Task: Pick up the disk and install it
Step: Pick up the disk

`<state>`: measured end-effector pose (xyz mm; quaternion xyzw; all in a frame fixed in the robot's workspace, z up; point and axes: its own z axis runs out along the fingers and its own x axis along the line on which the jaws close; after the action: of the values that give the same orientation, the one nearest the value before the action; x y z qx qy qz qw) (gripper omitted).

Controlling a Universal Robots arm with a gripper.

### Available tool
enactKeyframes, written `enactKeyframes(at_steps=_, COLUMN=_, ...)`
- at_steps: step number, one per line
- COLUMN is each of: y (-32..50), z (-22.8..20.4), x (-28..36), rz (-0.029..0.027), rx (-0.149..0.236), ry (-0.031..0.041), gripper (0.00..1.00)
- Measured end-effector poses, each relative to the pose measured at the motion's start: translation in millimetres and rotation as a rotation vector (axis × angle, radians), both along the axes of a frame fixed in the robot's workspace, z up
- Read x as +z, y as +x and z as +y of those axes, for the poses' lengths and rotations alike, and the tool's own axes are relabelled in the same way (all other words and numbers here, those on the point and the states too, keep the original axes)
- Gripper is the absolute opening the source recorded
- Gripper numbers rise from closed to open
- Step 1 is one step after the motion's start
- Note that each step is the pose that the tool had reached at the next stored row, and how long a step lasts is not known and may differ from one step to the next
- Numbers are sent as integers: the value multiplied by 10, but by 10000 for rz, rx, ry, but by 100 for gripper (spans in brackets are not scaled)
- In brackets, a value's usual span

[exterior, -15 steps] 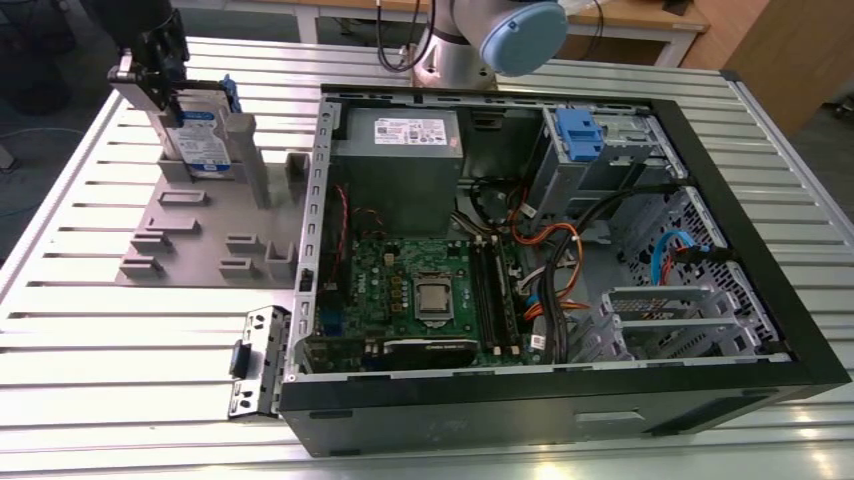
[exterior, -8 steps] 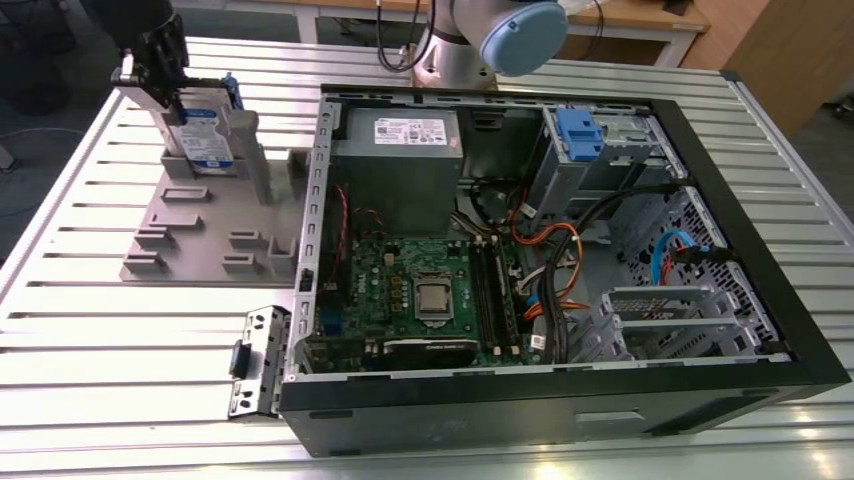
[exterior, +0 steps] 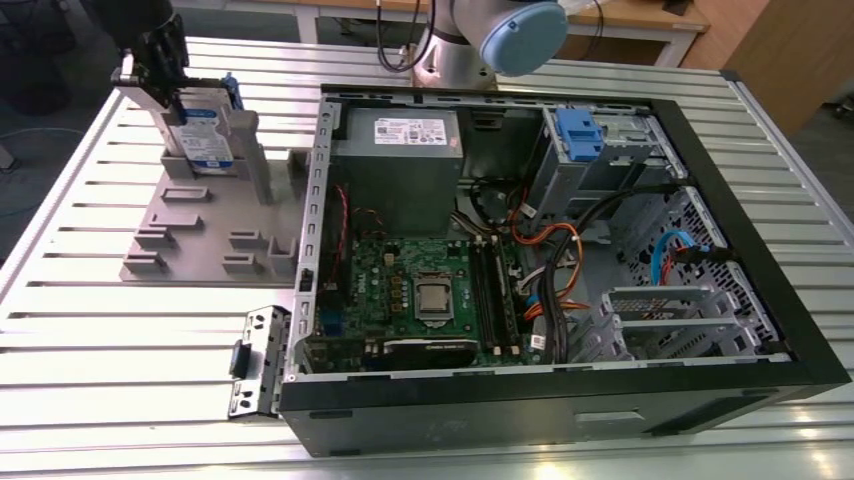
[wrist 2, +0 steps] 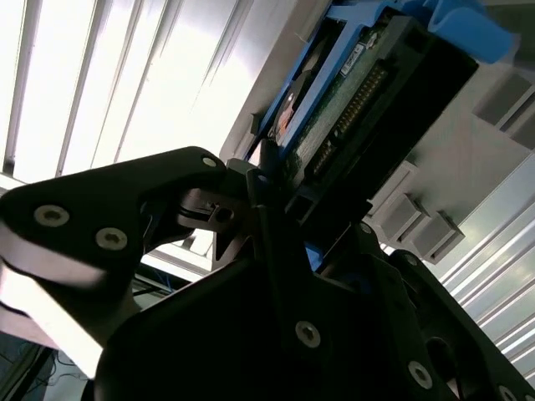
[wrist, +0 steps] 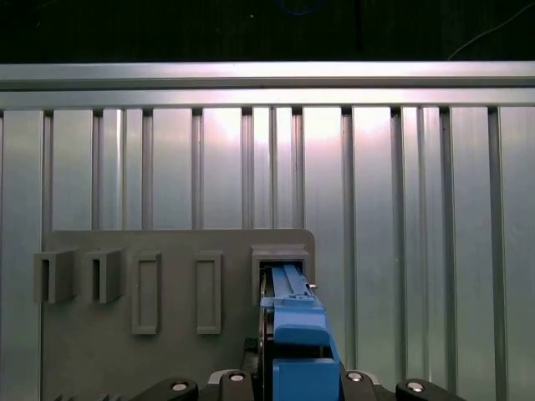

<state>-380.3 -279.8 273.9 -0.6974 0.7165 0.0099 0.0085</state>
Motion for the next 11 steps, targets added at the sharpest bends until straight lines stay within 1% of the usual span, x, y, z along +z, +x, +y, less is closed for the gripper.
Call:
enactKeyframes(at_steps=8, y=0, z=0, x=4, rz=-2, rx=0, ry=-1, gripper=36)
enactKeyframes(at_steps=9, y=0, z=0, x=14, rz=-2, rx=1, ry=-2, gripper=36)
enactKeyframes(at_steps=11, y=0, z=0, x=57, rz=-1, rx=0, ry=-2, gripper=36)
